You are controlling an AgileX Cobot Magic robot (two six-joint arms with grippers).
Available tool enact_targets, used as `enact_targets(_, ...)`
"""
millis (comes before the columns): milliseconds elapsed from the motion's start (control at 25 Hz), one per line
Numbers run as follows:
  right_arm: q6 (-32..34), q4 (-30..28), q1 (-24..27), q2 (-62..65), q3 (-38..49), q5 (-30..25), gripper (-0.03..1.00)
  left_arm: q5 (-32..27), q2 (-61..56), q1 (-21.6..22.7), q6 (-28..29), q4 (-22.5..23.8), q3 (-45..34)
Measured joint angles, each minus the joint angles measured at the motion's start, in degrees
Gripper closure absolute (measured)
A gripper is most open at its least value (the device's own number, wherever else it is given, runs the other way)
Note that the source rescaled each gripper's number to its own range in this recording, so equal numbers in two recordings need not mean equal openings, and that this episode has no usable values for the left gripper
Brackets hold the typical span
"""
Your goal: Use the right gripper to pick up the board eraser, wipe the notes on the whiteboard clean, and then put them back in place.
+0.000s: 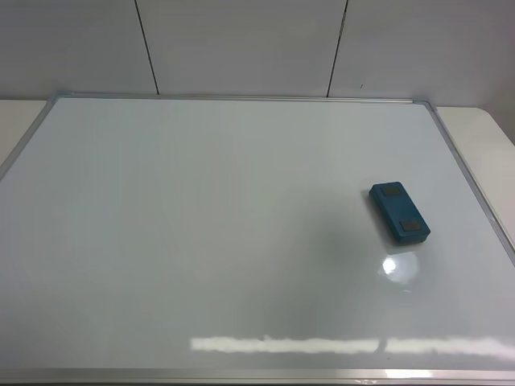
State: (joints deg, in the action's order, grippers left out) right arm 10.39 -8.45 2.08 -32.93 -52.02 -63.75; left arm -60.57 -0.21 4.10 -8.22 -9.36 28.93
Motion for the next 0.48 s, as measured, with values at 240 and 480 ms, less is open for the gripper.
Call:
enact_targets(240,-0.35,0.07,0.00,7.32,0.00,-3.17,-0.03,0.00,0.00,0.00,0.00,0.00,0.00)
enact_targets(480,-4.05,1.95,0.00,14.25,0.00,-5.78,-0.03,0.00,0.00,0.00,0.00,0.00,0.00)
